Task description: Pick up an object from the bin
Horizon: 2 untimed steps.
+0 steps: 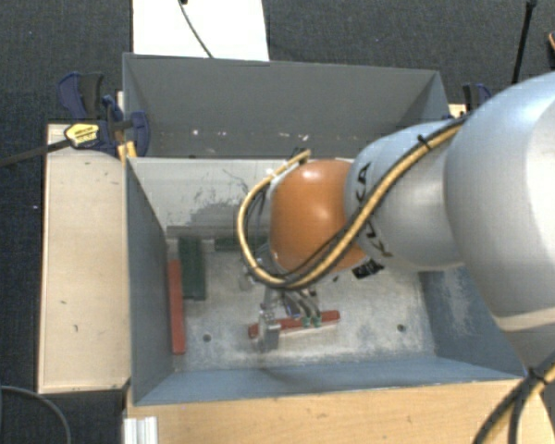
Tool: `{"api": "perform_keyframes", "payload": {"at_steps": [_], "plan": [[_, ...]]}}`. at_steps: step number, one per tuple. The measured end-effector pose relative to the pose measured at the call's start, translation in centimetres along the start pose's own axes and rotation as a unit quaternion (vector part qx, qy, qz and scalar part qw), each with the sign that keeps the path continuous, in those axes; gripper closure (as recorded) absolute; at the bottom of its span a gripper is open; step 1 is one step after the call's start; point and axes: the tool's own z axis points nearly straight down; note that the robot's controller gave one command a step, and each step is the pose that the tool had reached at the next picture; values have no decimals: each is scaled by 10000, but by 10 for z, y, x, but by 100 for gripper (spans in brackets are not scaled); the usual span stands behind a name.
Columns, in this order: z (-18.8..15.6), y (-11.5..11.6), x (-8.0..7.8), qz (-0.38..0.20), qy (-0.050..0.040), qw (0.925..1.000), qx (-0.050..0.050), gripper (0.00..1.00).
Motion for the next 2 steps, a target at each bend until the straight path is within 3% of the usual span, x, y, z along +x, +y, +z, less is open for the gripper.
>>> {"api": "perform_keyframes", "payload": {"at_steps": [1,2], "plan": [[6,-70,-15,649,-47,9979,-4,0],[5,-66,-15,653,-44,9979,-21,100]]}}
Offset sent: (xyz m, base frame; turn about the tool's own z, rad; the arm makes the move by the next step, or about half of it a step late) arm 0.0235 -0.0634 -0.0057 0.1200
